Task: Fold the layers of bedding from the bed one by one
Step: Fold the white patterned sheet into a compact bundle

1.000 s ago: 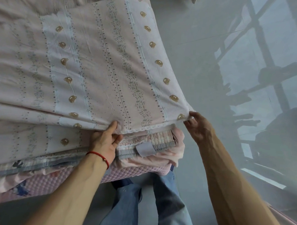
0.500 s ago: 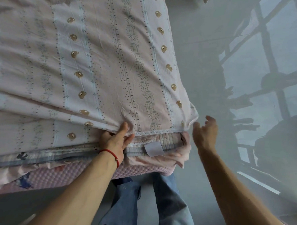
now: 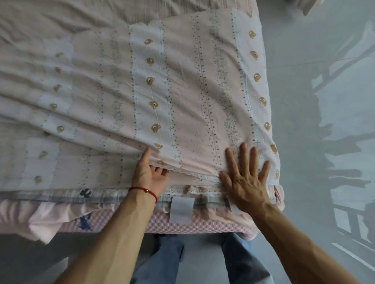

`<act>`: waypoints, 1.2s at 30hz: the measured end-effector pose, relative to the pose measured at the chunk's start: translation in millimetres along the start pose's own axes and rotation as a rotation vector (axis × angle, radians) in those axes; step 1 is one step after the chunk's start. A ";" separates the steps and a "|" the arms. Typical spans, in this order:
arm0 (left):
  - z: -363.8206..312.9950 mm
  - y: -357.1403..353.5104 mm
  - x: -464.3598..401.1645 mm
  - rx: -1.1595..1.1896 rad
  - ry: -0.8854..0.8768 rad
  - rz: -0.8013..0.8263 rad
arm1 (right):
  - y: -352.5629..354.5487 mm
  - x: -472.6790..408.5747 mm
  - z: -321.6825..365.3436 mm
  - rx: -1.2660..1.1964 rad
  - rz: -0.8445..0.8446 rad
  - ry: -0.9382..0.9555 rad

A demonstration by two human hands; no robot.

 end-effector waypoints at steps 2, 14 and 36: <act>-37.6 14.9 -16.4 0.035 -0.069 -0.033 | -1.2 -1.9 1.1 0.019 0.020 -0.029; -47.1 107.9 -20.2 -0.296 0.093 0.048 | 15.3 4.4 27.3 0.123 0.001 -0.226; -121.5 133.1 -39.8 -0.125 -0.039 0.037 | -3.7 41.1 174.1 0.281 -0.294 0.130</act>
Point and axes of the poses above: each hand's wrist, its own x-axis away from the middle knuckle, its own y-axis out of the back of the hand, z = x × y, the point moved 9 cm from there along -x, towards the middle knuckle, and after that the axes turned 5 degrees about -y, right-handed, at the moved point
